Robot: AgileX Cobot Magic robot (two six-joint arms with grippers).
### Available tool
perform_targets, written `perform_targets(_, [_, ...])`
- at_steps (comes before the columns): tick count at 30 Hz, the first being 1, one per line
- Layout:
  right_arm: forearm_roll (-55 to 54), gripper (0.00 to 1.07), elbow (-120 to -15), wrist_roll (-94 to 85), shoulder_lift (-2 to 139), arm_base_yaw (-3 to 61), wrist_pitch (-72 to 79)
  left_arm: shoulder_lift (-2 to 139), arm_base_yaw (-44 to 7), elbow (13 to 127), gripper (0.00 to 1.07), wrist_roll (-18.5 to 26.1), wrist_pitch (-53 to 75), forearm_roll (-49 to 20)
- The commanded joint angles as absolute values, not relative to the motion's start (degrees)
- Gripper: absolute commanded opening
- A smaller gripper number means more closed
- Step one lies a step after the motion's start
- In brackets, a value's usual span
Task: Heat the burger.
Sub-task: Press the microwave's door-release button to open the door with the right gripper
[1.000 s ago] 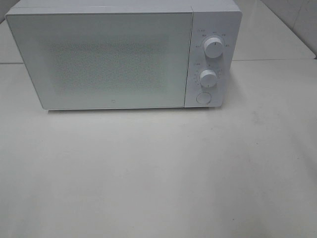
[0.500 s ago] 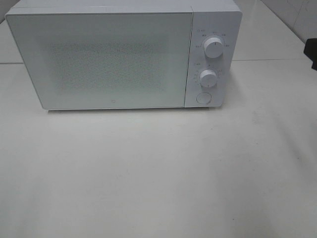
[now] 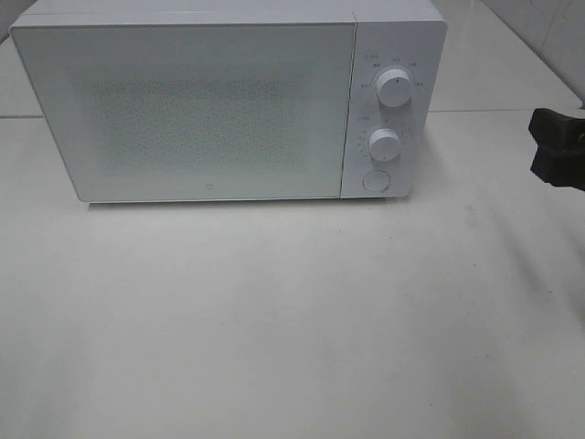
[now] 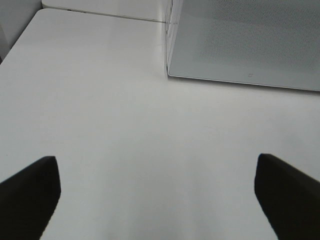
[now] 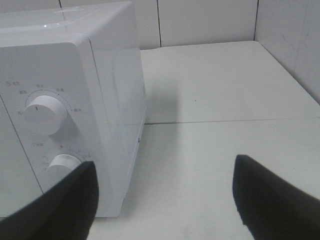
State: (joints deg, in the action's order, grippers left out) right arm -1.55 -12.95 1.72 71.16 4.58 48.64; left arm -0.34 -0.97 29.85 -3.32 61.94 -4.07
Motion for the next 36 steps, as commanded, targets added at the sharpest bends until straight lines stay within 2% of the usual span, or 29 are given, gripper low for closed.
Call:
perform_targets(1, [-4.3,0.72,-11.6,0.0,76.0,4.2,56.6,-1.3,-1.0,29.7,0.98,-3.2,61.2,-4.2])
perform_targets(8, [-6.0,0.72,-11.1,-0.7,79.6,5.5,59.0,-1.3,-1.0,29.7,0.98,-3.2,61.2,-4.2])
perform_targets(10, [-11.5,0.72,-11.1,-3.4,80.8,10.6,59.5,-1.3,-1.0,29.7,0.98,-3.2,61.2,-4.2])
perform_targets(11, [-11.5,0.72,-11.1,-3.4,80.8,10.6,59.5,-1.3,-1.0,29.7,0.98,-3.2,61.2,-4.2])
perform_targets(16, [-20.4,0.72,-11.1,-8.0,84.6,19.3,63.1,-1.3,-1.0,29.7,0.98,-3.2,61.2,-4.2])
perform_targets(19, [-22.0,0.72,-11.1,-8.5,85.4,21.1,63.8,-1.3,-1.0,29.7,0.98,-3.2,61.2,-4.2])
perform_targets(22, [-30.7,0.72,-11.2,-9.3,89.0,27.8,67.4,-1.3,-1.0,29.7,0.98,-3.2,61.2,-4.2])
perform_targets(25, [-33.7,0.72,-11.4,-9.5,90.6,30.5,69.1,-1.3,-1.0,29.7,0.98,-3.2,61.2,-4.2])
perform_targets(27, [-37.4,0.72,-12.2,-9.7,92.8,34.9,70.2,-1.3,-1.0,29.7,0.98,-3.2,61.2,-4.2])
perform_targets(36, [-41.7,0.72,-16.6,-9.7,98.5,42.3,70.1,-1.3,-1.0,29.7,0.98,-3.2,61.2,-4.2])
